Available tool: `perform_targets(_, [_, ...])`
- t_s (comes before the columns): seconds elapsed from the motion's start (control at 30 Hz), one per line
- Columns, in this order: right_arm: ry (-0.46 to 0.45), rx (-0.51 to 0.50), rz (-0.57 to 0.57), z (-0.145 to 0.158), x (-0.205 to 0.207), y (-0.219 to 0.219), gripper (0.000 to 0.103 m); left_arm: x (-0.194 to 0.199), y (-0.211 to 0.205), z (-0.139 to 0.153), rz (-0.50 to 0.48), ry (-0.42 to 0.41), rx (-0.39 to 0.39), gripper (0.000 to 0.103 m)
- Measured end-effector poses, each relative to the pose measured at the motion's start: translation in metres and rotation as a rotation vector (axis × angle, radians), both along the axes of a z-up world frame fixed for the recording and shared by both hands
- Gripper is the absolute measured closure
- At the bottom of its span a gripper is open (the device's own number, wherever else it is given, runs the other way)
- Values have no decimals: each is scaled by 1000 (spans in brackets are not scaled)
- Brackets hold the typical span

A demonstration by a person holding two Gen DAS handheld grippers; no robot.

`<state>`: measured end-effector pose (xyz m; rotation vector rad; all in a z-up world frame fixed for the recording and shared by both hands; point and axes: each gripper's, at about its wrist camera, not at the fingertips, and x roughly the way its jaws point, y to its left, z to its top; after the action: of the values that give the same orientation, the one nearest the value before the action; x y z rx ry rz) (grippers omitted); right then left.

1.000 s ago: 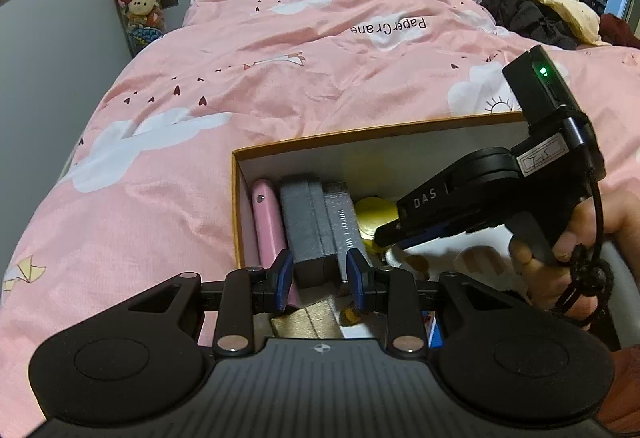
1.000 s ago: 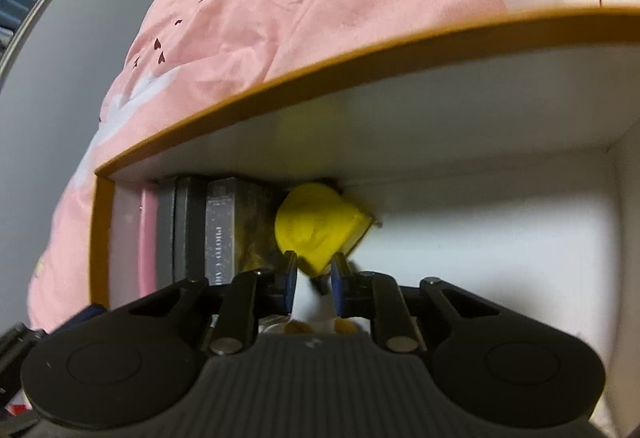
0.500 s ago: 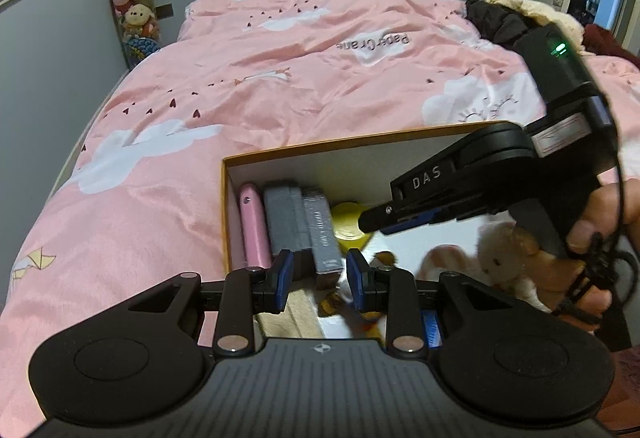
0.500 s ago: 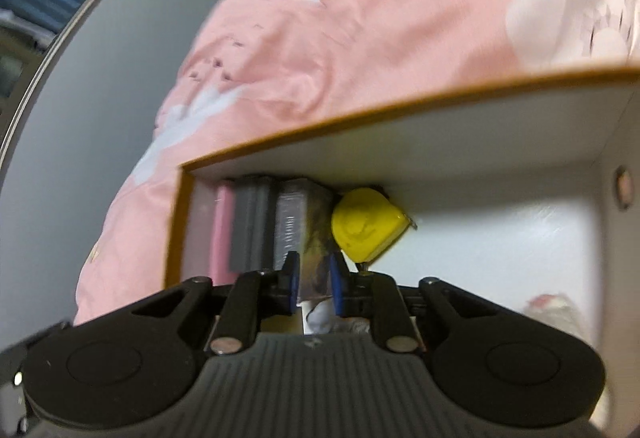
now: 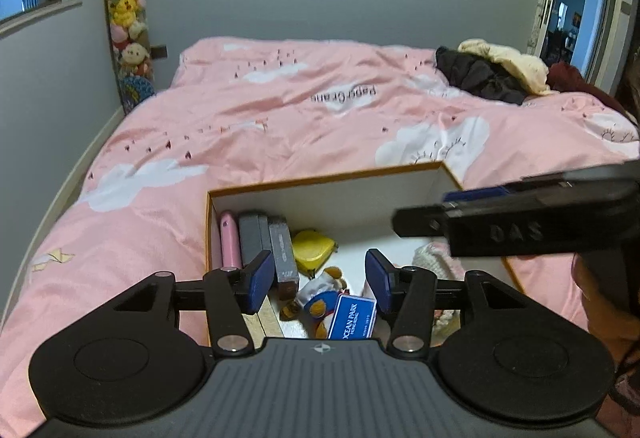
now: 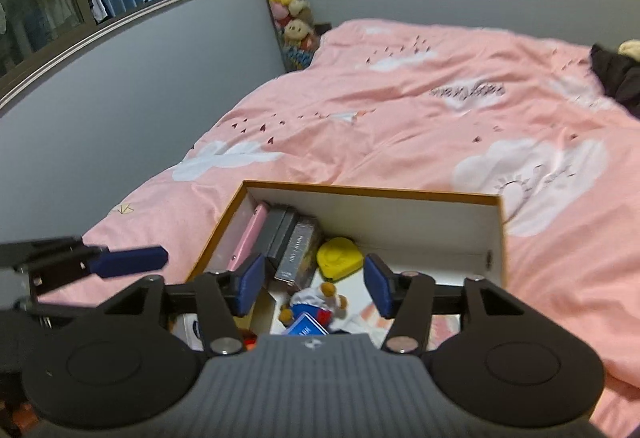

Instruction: Organize objects

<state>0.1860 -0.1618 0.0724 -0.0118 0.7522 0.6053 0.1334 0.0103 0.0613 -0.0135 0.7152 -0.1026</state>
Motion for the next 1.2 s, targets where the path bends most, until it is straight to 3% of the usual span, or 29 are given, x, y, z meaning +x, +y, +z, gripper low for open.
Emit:
perform_targets(0.1, [-49, -2, -41, 8, -18, -11, 31, -14, -6, 9, -19, -52, 21, 35])
perform_targets(0.17, [-73, 6, -65, 12, -28, -19, 29, -22, -9, 14, -21, -85, 21, 31])
perform_targets(0.33, [-157, 9, -123, 15, -57, -33, 14, -36, -12, 23, 43, -151, 14, 23])
perform_targets(0.43, [-207, 6, -143, 12, -71, -40, 8, -44, -10, 21, 83, -171, 4, 23])
perform_targets(0.5, [-226, 6, -160, 6, -79, -44, 4, -50, -8, 15, 111, -197, -8, 13])
perform_targets(0.57, [-244, -1, -174, -4, -84, -45, 4, -54, -7, 6, 128, -215, -9, 13])
perform_targets(0.93, [-250, -111, -216, -69, -89, -39, 3, -62, -13, -56, 165, -113, 26, 13])
perform_targets(1.2, [-229, -117, -200, -88, -83, -35, 3, -57, -17, -79, 178, -81, 74, 13])
